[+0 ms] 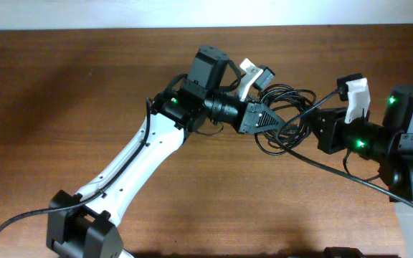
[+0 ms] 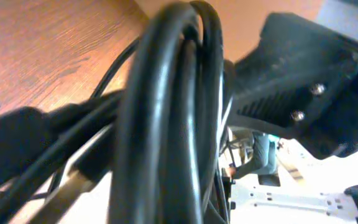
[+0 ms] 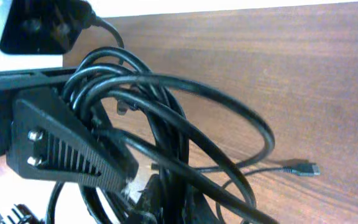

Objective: Untangle cables

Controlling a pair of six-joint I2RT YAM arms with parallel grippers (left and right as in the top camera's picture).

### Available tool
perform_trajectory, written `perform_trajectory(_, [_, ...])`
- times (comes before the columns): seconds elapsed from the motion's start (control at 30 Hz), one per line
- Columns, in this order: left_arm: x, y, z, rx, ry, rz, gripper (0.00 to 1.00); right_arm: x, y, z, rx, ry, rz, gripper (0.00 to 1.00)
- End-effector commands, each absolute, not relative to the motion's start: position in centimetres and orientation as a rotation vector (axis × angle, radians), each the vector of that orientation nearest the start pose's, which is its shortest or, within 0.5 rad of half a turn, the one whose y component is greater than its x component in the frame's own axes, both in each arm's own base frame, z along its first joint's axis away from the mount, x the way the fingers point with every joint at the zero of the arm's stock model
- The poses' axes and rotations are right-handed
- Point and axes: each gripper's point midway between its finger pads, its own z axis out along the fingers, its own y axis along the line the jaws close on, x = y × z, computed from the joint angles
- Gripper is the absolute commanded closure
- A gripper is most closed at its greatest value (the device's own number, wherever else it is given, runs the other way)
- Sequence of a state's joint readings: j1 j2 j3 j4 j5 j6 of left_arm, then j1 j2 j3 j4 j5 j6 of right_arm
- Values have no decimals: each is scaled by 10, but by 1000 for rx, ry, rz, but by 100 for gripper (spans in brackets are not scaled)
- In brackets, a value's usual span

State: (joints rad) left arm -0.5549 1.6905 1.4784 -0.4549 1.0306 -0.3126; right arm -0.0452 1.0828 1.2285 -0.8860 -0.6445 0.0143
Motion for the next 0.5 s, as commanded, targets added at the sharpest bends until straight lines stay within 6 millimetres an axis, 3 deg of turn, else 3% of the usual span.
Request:
perform_trajectory(0.0, [323,-332,288,615,2239,-1508,100,282,91,301,-266,2230,724,96])
perform_trajectory(0.13, [349,-318,279,412,2308,-1410,100,276,97,300,-278,2240,781,96])
perform_trajectory(0.23, [350,-317,278,401,2311,-1400,100,274,99,301,-284,2238,799,96])
perform_trajectory(0.47, [369,-307,270,100,2394,-1344,100,262,100,291,-256,2308,830,96])
